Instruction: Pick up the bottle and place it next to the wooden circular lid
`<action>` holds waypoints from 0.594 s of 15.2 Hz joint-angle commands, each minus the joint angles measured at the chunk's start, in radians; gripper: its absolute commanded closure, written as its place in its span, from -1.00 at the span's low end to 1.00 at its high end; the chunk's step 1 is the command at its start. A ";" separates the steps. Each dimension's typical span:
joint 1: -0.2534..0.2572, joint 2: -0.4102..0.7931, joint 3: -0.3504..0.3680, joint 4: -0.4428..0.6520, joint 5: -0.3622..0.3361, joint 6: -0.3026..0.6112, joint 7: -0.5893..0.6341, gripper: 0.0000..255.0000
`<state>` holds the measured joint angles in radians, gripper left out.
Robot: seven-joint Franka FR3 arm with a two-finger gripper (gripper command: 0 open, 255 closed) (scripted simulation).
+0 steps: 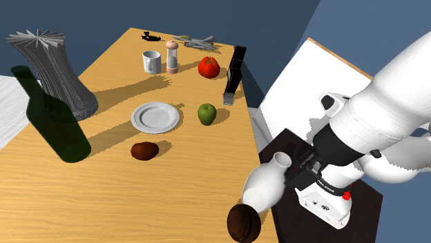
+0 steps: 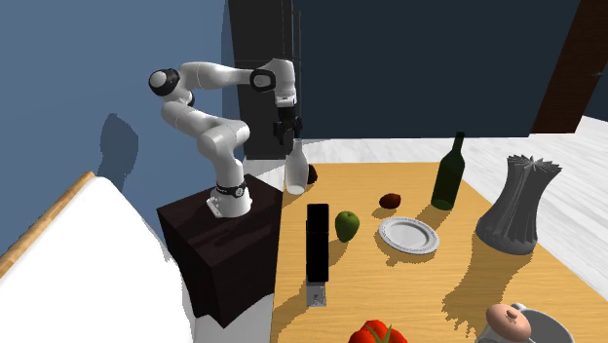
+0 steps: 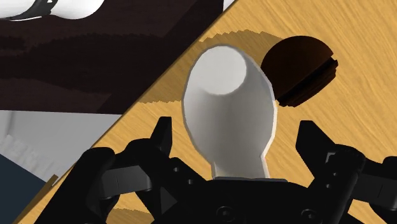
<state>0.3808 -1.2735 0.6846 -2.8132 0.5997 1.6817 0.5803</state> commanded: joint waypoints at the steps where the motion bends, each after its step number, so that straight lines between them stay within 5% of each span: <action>1: 0.000 0.000 0.000 0.000 0.000 0.000 0.000 -1.00; 9: -0.031 0.008 -0.080 0.117 -0.076 -0.105 0.006 -1.00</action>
<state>0.3505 -1.2652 0.6075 -2.7002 0.5265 1.5807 0.5859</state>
